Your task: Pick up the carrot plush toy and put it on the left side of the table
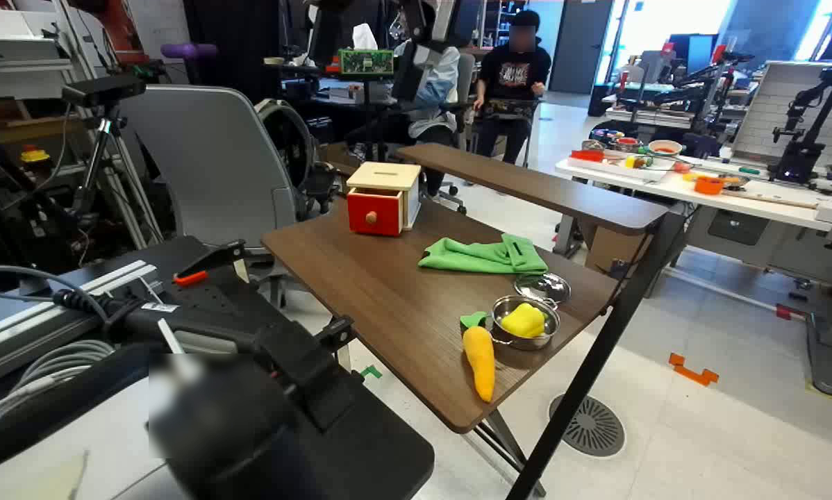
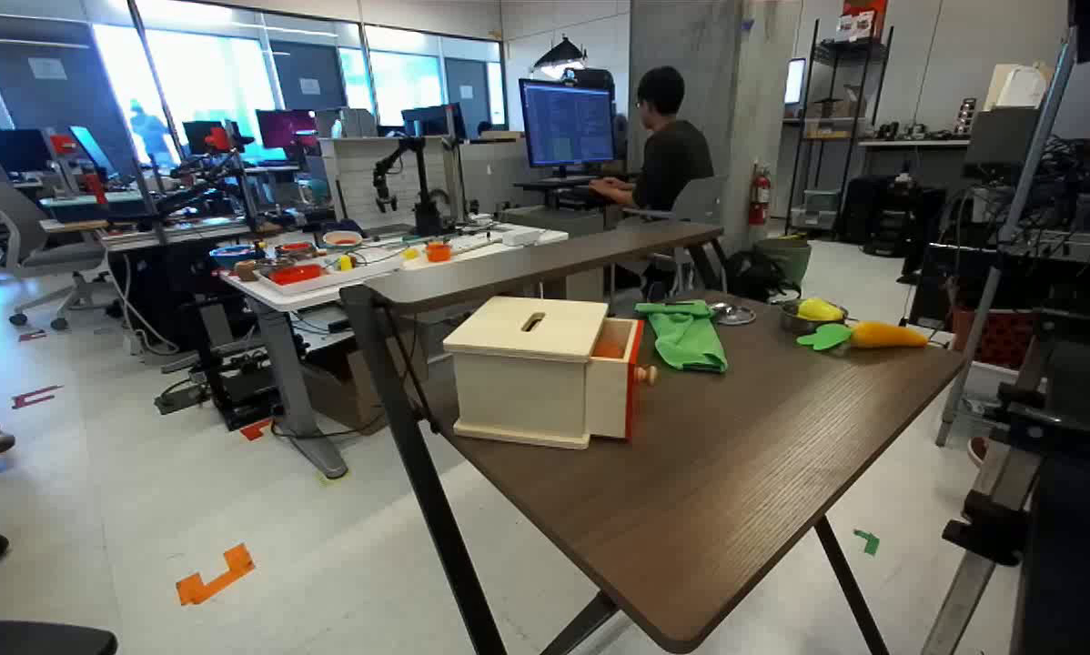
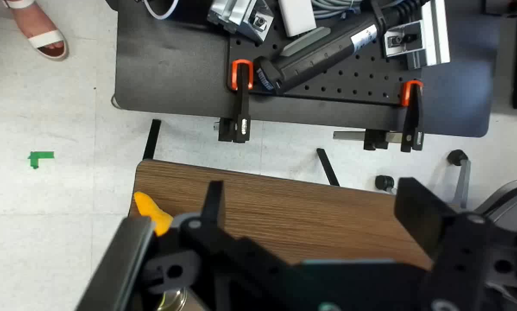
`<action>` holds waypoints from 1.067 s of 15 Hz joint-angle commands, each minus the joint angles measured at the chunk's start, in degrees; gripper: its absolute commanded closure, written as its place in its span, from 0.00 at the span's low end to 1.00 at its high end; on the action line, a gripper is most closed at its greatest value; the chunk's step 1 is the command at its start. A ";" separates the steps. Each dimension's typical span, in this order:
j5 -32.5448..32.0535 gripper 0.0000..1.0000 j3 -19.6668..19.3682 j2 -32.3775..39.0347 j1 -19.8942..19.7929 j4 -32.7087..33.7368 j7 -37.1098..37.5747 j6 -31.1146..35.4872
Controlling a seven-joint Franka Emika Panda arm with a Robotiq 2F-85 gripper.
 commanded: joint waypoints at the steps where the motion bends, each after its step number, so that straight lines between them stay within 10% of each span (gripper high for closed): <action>1: 0.27 0.00 2.18 0.11 -2.23 0.06 -0.23 -0.07; 16: 8.41 0.00 7.81 22.10 -7.12 -0.17 -0.82 35.64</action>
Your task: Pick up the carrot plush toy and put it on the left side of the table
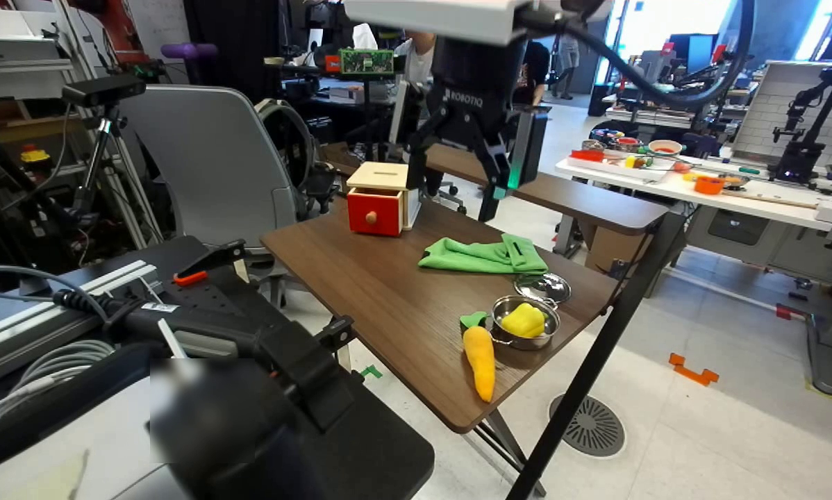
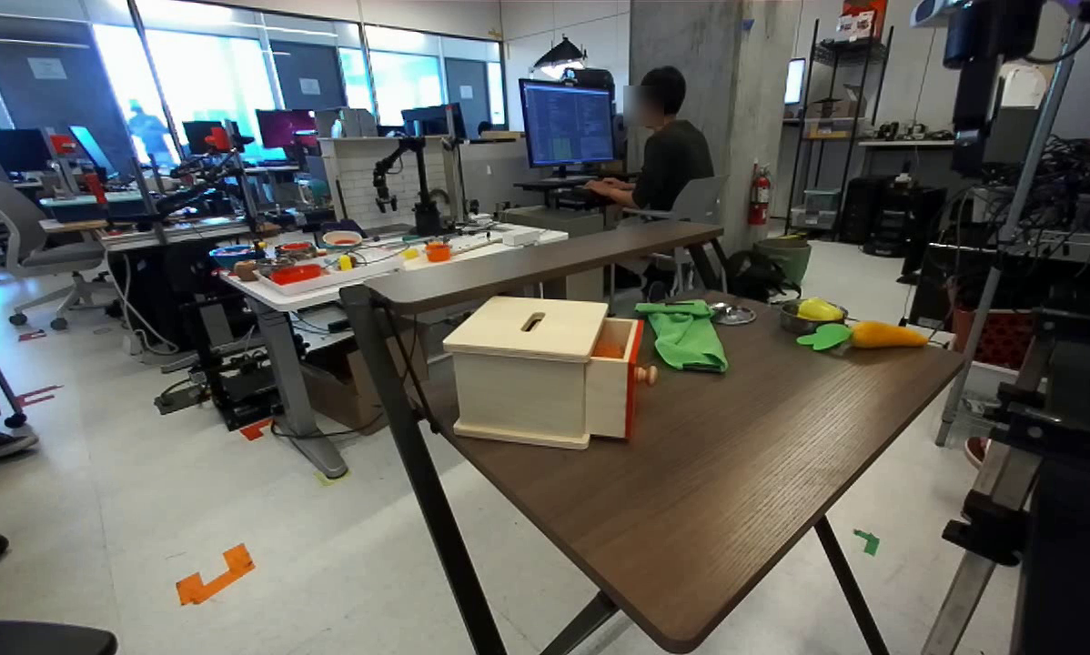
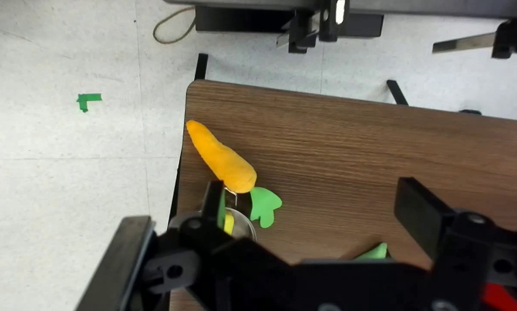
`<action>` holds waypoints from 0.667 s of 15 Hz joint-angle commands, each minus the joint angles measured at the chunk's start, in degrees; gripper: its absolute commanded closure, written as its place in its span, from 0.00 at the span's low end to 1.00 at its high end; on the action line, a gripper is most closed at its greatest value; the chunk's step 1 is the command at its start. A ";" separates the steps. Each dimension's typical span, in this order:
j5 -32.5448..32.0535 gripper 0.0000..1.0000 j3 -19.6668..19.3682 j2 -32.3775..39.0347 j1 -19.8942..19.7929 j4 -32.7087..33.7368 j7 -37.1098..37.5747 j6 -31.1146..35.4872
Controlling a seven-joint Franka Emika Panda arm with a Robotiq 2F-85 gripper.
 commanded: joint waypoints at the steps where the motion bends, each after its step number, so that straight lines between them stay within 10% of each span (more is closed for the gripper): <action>1: 6.34 0.00 4.21 7.56 -3.54 0.75 -1.99 10.61; 10: 6.05 0.00 14.43 23.99 -11.88 2.88 -0.01 29.67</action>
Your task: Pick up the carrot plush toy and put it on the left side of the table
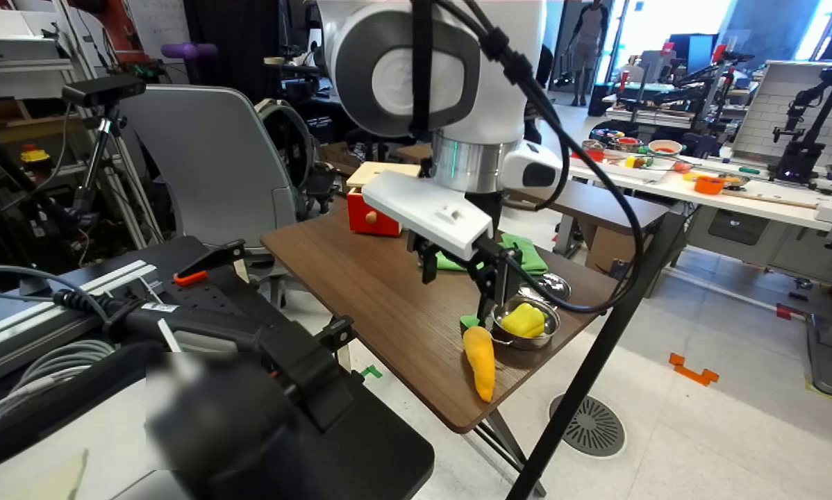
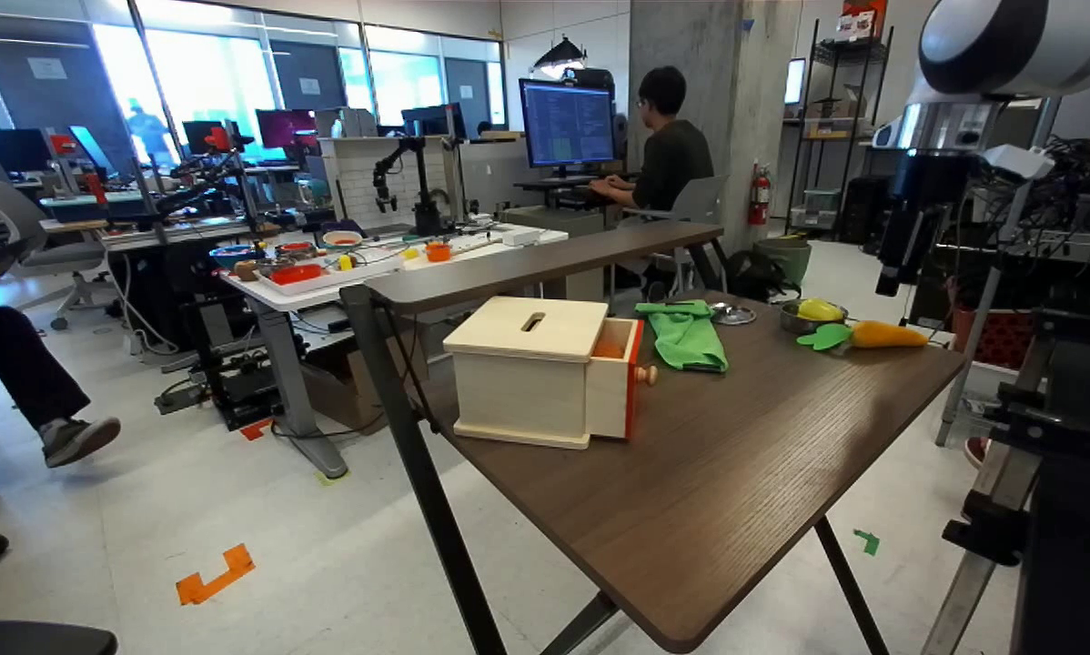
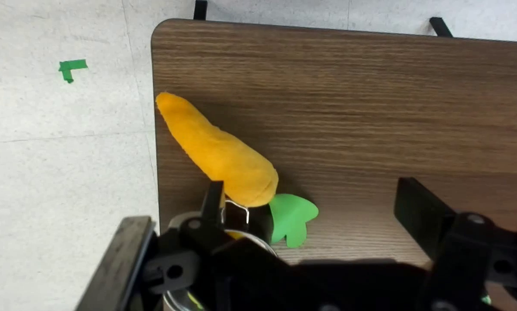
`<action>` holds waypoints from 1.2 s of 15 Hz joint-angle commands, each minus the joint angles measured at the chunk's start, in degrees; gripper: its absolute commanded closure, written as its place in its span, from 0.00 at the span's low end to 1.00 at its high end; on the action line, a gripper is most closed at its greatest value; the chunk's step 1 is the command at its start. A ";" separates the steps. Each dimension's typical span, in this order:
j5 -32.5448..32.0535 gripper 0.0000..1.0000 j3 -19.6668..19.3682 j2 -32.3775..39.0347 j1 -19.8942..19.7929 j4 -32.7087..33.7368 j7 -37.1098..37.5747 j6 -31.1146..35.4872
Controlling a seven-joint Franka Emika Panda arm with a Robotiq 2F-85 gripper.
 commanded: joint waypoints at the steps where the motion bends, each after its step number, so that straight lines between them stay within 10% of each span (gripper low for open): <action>1: -1.73 0.00 3.11 5.11 -3.97 2.58 1.18 3.70; 9: -6.50 0.00 2.80 11.74 -6.14 7.34 3.99 5.11; 18: -9.84 0.81 2.99 13.80 -6.68 10.42 5.76 3.24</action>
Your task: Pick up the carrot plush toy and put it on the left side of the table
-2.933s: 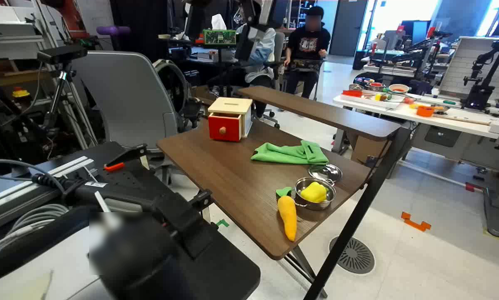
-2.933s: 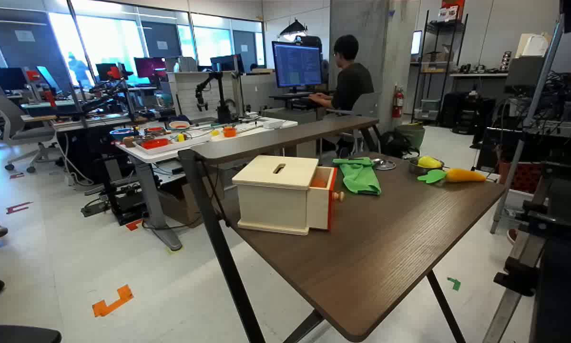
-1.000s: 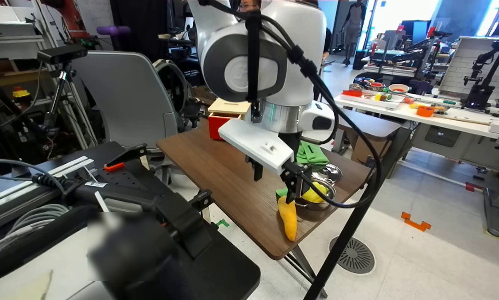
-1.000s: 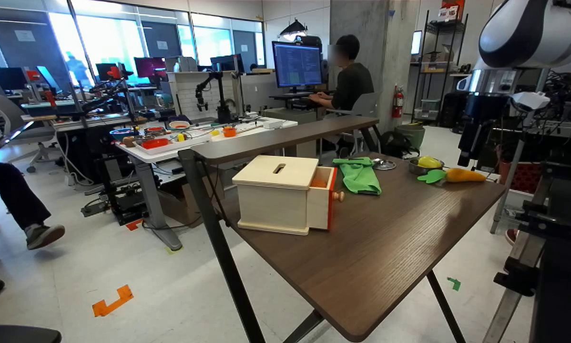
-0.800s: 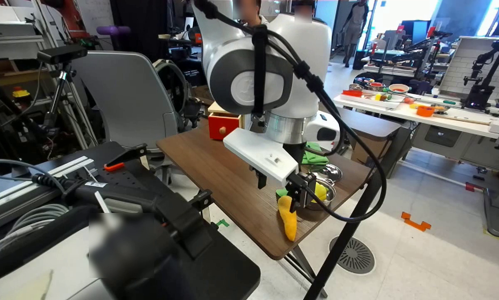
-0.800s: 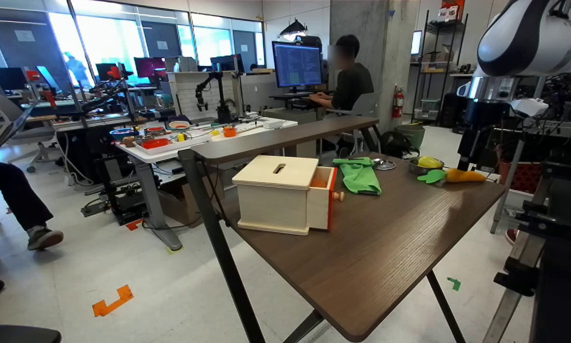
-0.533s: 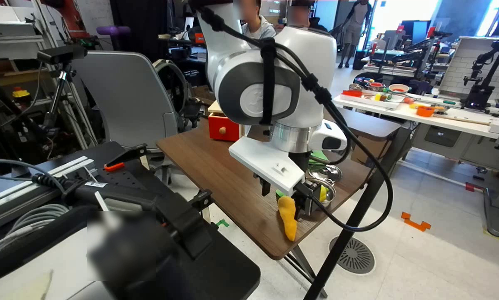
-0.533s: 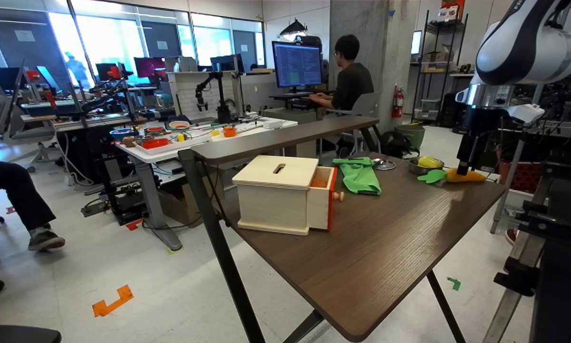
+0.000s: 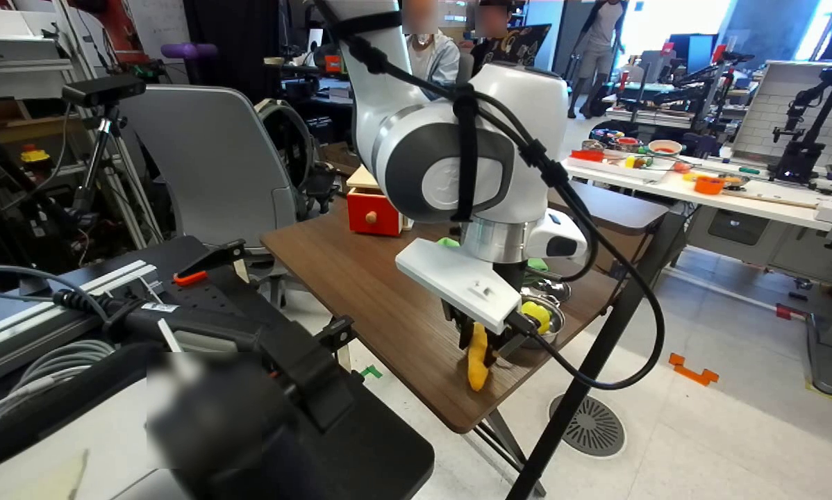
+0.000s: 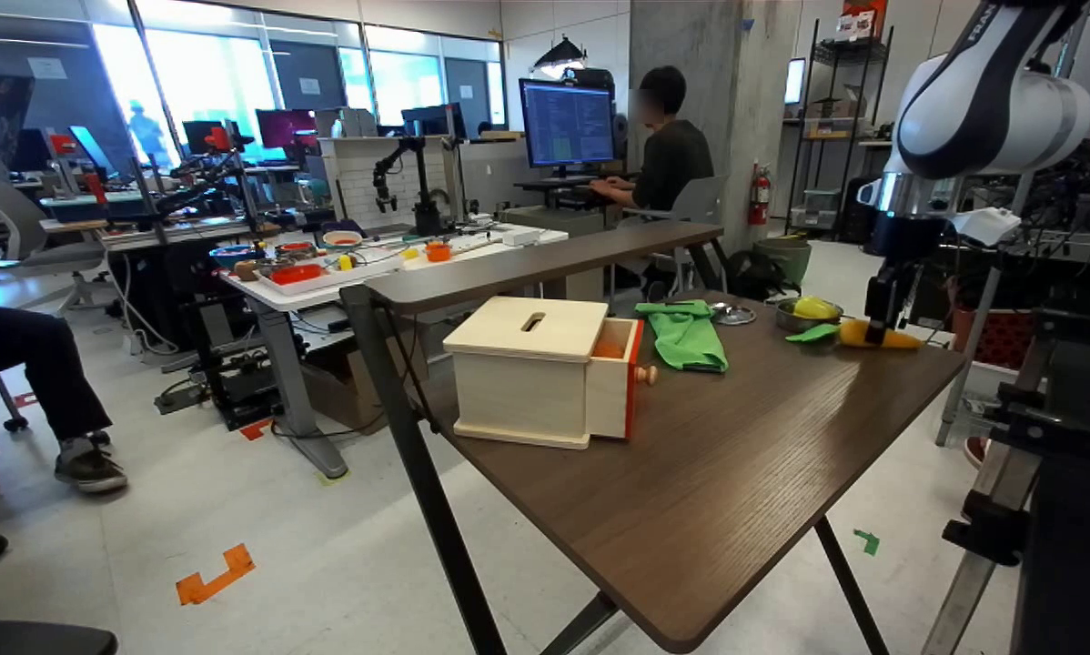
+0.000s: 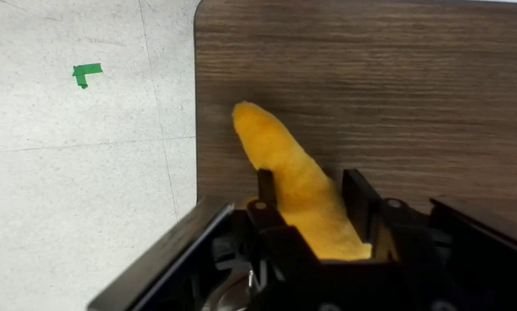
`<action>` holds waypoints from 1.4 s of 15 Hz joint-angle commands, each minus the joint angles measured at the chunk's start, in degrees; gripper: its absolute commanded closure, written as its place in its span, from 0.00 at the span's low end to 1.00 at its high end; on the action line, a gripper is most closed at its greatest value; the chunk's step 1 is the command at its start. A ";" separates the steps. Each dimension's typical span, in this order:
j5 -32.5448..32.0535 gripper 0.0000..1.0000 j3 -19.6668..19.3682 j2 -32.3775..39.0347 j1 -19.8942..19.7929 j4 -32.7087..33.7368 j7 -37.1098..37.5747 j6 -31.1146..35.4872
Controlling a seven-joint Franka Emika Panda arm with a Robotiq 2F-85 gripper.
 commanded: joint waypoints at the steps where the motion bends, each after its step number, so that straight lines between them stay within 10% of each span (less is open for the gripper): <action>1: -1.92 0.88 0.92 0.31 -1.27 0.82 1.06 -0.86; 15: 5.11 0.98 11.72 -15.74 -7.73 -5.08 -7.41 -12.21; 21: 12.01 0.98 13.31 -16.61 -1.00 -2.28 -12.54 -18.50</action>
